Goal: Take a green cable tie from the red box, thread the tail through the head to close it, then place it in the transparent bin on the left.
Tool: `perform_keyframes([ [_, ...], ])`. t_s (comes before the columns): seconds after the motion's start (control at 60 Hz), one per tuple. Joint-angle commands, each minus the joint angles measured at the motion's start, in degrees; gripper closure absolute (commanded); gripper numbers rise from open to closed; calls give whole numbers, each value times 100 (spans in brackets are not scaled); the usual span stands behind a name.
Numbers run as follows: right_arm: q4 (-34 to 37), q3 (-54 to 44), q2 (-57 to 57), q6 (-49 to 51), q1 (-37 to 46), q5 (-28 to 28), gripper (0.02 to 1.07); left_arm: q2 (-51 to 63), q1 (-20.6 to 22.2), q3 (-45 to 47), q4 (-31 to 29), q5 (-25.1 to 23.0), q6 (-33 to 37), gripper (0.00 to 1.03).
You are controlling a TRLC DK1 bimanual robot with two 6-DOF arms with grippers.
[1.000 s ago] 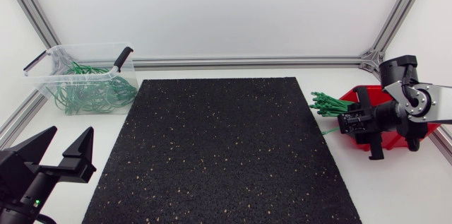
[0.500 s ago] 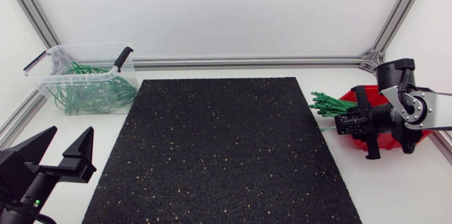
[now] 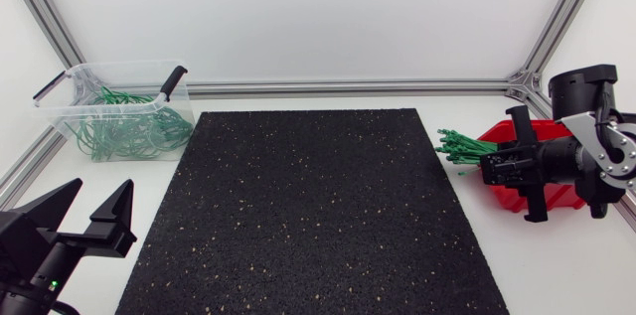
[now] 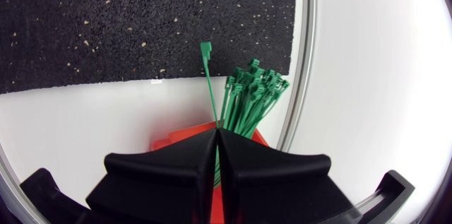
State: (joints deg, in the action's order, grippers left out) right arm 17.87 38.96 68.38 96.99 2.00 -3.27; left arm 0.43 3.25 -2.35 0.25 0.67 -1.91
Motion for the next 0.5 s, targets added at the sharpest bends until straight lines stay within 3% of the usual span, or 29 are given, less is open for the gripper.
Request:
perform_keyframes([
  [0.0, 191, 235, -290, -224, -121, -34, 101, 45, 36, 217, -148, -40, -108, 4],
  [0.233, 1052, 1000, -615, -1297, -341, 63, 101, 36, 18, 217, -175, -40, -143, 4],
  [0.483, 2871, 2388, -545, -2800, -754, 661, 101, 1, -61, 217, -175, -40, -125, 4],
])
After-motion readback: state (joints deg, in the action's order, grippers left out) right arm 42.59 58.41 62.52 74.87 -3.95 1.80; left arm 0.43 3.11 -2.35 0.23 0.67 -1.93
